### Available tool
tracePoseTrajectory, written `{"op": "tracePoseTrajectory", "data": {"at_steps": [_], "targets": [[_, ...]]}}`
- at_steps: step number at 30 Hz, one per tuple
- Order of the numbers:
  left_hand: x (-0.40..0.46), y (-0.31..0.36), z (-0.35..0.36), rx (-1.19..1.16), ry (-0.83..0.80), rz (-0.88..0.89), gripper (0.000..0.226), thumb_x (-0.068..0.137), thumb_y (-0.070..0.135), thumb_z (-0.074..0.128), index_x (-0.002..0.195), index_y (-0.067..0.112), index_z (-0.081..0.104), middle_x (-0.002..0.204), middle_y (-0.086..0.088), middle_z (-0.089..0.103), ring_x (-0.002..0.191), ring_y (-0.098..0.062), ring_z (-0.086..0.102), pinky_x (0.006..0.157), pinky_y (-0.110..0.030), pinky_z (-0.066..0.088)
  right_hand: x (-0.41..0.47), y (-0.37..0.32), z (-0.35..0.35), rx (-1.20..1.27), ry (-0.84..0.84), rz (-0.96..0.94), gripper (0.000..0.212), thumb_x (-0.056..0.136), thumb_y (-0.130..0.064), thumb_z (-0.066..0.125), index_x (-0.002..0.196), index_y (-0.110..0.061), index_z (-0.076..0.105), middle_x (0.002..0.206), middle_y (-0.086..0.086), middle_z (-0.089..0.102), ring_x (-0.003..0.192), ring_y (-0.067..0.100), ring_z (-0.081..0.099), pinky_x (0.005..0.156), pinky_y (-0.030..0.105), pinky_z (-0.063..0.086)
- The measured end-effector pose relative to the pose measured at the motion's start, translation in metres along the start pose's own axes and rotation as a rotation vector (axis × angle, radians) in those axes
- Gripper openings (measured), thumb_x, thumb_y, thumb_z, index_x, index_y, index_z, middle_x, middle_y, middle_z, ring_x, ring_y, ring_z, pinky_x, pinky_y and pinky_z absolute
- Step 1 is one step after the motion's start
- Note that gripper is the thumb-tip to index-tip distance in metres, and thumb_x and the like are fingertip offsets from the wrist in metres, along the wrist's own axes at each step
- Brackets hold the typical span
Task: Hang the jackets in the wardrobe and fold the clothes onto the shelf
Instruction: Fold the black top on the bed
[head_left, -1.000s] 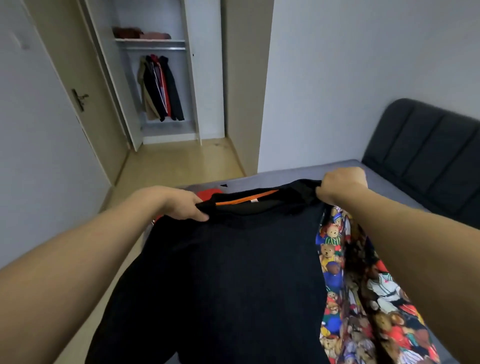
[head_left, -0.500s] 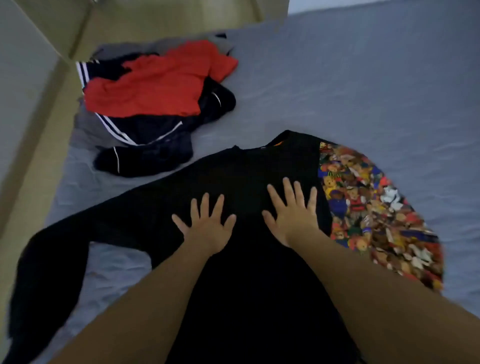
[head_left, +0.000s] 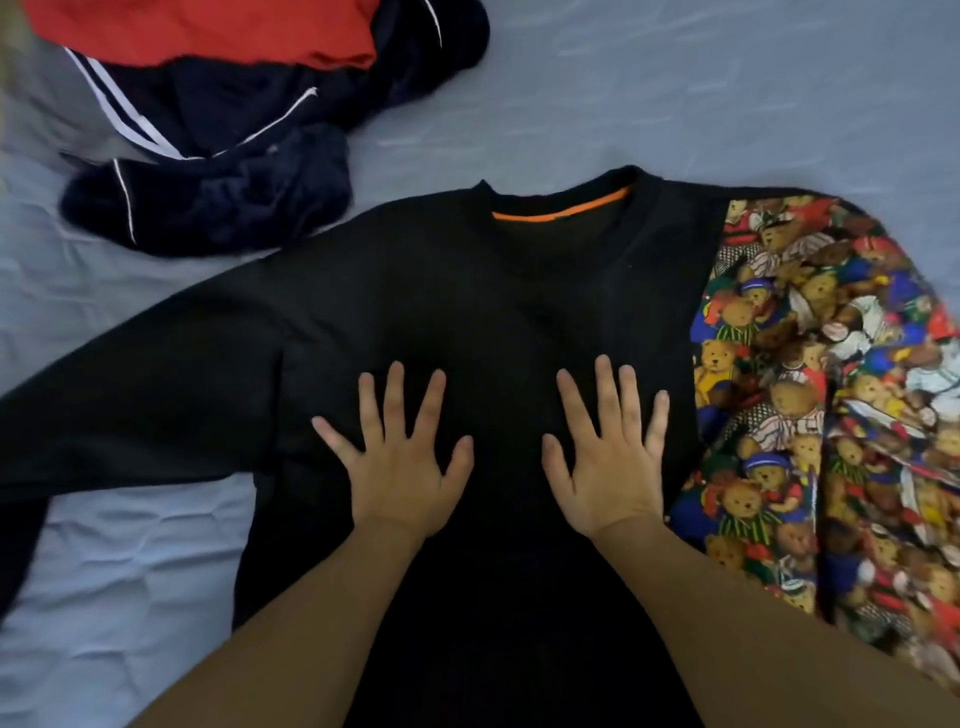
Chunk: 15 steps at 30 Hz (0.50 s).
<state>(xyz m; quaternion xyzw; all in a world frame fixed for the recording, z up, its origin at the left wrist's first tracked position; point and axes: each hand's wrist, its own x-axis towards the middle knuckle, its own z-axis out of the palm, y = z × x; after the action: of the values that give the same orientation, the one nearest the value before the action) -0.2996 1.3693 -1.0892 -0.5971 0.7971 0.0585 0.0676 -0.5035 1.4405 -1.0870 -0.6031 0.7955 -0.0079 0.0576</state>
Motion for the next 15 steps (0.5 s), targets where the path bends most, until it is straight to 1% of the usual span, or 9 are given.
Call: {"op": "tracePoseTrajectory", "data": {"at_steps": [5, 9, 12, 15], "targets": [[-0.001, -0.001, 0.003, 0.001, 0.041, -0.004, 0.069, 0.092, 0.067, 0.019, 0.154, 0.039, 0.008, 0.163, -0.005, 0.007, 0.15, -0.031, -0.006, 0.106, -0.077, -0.002, -0.001, 0.0, 0.001, 0.001, 0.014, 0.001, 0.066, 0.094, -0.055, 0.026, 0.154, -0.029, 0.014, 0.162, 0.01, 0.007, 0.149, 0.03, 0.001, 0.117, 0.058, 0.001], [-0.001, -0.001, 0.005, -0.014, 0.073, 0.005, 0.067, 0.092, 0.067, 0.015, 0.153, 0.042, 0.005, 0.164, -0.002, 0.004, 0.15, -0.028, -0.008, 0.107, -0.075, -0.006, -0.002, -0.001, 0.002, -0.004, 0.028, 0.009, 0.065, 0.095, -0.058, 0.02, 0.154, -0.031, 0.016, 0.162, 0.009, 0.01, 0.149, 0.029, 0.003, 0.118, 0.057, 0.001], [-0.002, -0.004, 0.01, -0.041, 0.131, 0.007, 0.064, 0.092, 0.068, 0.013, 0.152, 0.045, 0.007, 0.163, 0.0, 0.007, 0.15, -0.026, -0.005, 0.108, -0.072, -0.009, -0.003, -0.002, 0.002, 0.022, 0.046, 0.017, 0.066, 0.093, -0.06, 0.013, 0.153, -0.034, 0.012, 0.162, 0.006, 0.007, 0.149, 0.026, -0.001, 0.118, 0.054, -0.005], [-0.001, -0.006, 0.014, -0.06, 0.155, -0.003, 0.066, 0.09, 0.07, 0.007, 0.151, 0.046, 0.005, 0.164, 0.002, 0.006, 0.15, -0.025, -0.005, 0.108, -0.07, -0.011, -0.006, -0.001, -0.004, 0.101, -0.029, 0.016, 0.064, 0.095, -0.06, 0.012, 0.154, -0.035, 0.006, 0.163, 0.001, -0.003, 0.149, 0.021, -0.009, 0.117, 0.05, -0.012]]}}
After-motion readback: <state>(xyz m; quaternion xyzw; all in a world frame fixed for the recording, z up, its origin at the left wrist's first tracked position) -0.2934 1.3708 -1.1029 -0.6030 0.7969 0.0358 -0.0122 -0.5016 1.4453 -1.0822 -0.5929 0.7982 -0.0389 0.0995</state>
